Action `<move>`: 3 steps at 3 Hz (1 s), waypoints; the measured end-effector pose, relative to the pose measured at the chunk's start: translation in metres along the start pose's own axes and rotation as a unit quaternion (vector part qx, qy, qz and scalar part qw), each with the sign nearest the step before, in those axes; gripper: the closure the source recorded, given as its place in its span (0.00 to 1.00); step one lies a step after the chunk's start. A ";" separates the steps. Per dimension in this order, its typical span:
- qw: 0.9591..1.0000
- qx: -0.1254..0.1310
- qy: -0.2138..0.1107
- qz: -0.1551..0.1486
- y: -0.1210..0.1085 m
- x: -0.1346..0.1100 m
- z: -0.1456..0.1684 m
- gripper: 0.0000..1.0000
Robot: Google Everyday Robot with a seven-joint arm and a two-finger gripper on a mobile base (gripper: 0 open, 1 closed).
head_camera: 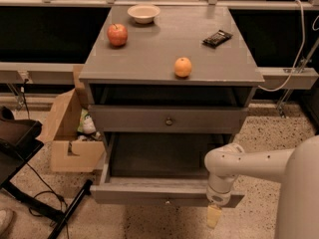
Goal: Open middle drawer
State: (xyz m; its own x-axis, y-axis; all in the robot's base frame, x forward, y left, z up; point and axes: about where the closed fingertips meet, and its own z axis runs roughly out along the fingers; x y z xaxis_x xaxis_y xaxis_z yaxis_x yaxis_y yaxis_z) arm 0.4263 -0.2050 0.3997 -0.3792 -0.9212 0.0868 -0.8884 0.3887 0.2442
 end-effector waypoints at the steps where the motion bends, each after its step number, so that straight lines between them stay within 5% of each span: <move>1: 1.000 0.000 0.000 0.000 0.000 0.000 0.000 0.00; 3: 1.000 0.000 0.000 0.000 0.000 0.000 0.000 0.00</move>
Offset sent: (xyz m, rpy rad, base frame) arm 0.0010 -0.0004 -0.0004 0.0032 -0.0006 0.0054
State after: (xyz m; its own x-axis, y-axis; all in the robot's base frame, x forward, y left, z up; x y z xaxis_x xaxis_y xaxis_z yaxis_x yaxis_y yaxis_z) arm 0.4262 -0.2050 0.3997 -0.3792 -0.9212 0.0868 -0.8884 0.3887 0.2442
